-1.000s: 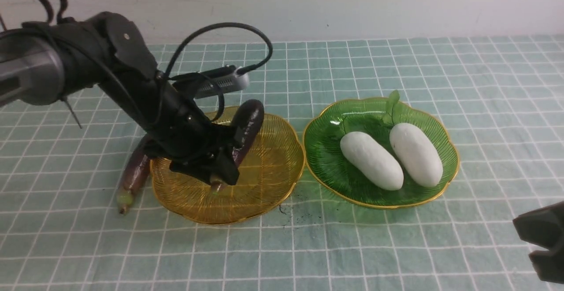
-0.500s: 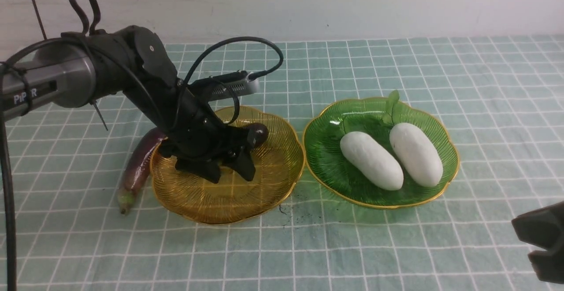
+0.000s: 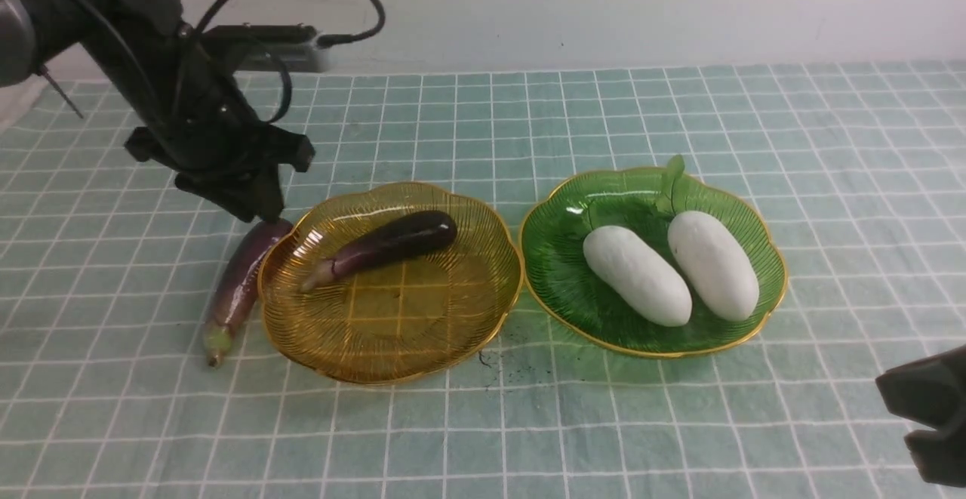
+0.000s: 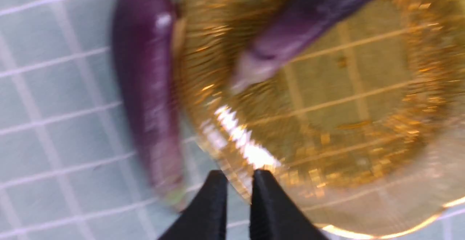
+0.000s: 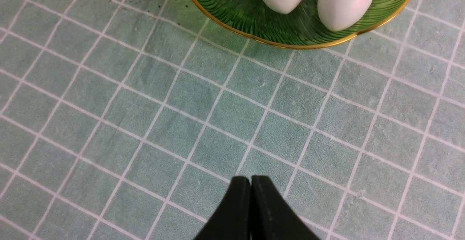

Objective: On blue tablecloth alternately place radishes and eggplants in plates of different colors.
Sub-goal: 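Pick up the eggplant and place it in the yellow plate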

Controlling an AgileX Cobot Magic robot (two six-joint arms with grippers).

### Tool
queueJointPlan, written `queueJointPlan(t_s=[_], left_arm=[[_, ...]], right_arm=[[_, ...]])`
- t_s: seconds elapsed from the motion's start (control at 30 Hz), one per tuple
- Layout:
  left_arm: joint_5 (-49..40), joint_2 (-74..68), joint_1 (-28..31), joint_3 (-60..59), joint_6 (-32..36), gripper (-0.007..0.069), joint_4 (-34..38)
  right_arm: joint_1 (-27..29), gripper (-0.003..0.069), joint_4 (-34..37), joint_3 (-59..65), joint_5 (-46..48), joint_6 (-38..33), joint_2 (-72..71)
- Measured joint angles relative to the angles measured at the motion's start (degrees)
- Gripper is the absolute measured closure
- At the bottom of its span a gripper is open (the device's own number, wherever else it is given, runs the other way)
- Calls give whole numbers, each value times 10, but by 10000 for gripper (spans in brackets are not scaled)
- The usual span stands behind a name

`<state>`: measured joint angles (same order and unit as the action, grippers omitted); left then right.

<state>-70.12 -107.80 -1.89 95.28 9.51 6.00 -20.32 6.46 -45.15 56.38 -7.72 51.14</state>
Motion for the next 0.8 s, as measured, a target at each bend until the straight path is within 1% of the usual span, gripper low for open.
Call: queueJointPlan(t_s=[0.03, 0.17, 0.27, 0.4, 0.57, 0.63, 0.67, 0.8], left_arm=[[0, 7, 12, -20, -2, 614, -5], [0, 12, 45, -79, -3, 631, 3], [0, 1, 51, -122, -2, 629, 18], [0, -22, 51, -134, -2, 608, 27], [3, -44, 51, -134, -2, 550, 32], [12, -53, 51, -134, -2, 484, 31], [14, -53, 51, -134, -2, 479, 31], [62, -56, 51, -134, -2, 315, 30]], right_arm=[[0, 674, 0, 0, 2, 0, 0], [0, 674, 0, 0, 8, 0, 0], [0, 674, 0, 0, 13, 0, 0], [0, 674, 0, 0, 13, 0, 0], [0, 674, 1, 0, 13, 0, 0], [0, 674, 1, 0, 13, 0, 0], [0, 674, 1, 0, 13, 0, 0], [0, 674, 1, 0, 13, 0, 0]])
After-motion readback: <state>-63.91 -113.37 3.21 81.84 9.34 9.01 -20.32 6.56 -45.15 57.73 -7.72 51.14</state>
